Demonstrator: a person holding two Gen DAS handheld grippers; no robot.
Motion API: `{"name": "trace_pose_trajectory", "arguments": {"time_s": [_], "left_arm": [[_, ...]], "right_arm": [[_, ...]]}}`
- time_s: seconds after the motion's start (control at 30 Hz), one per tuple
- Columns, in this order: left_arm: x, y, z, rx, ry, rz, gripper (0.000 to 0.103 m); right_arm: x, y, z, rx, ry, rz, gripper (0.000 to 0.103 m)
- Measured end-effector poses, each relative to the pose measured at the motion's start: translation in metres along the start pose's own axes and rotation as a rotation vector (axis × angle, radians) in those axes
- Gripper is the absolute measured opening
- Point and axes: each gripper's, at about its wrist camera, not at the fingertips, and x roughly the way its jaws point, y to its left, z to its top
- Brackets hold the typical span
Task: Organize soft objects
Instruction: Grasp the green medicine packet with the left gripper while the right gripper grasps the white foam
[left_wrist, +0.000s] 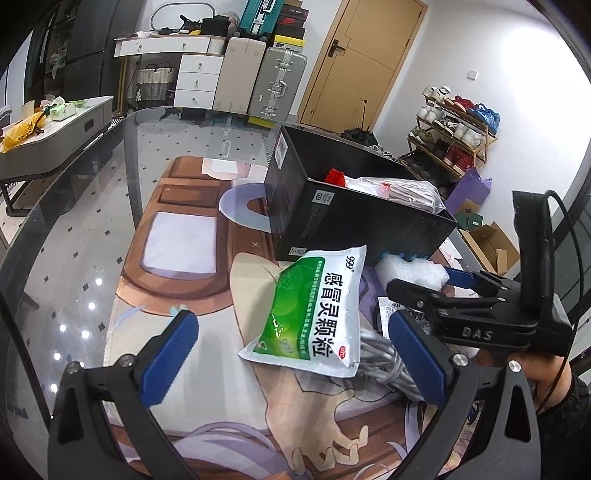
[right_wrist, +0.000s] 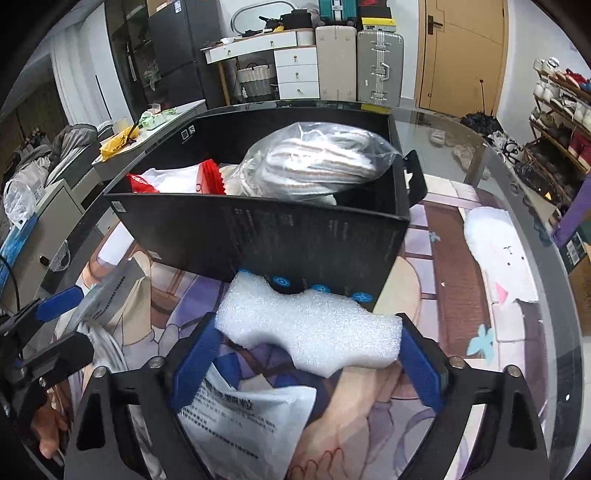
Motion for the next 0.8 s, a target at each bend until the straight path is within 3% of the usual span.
{"name": "trace_pose_trajectory", "arguments": {"time_s": [0.2,0.4,0.57,0.8], "left_arm": [[0.003,-0.001,0.001,0.002,0.018,0.007,0.103],[0.006,0.010,0.003,-0.079,0.036,0.006,0.103],[0.009,0.011,0.007,-0.089,0.051,0.003,0.103],[0.013,0.019,0.016,-0.139,0.071,-0.051,0.101]], "right_arm": [[-0.027,-0.014,-0.018,0.016,-0.054,0.031,0.091],[-0.044,-0.025,-0.023,0.021,-0.088,0.043,0.091],[-0.054,-0.025,-0.025,0.019,-0.109,0.061,0.091],[-0.059,-0.019,-0.025,0.004,-0.117,0.070,0.091]]}}
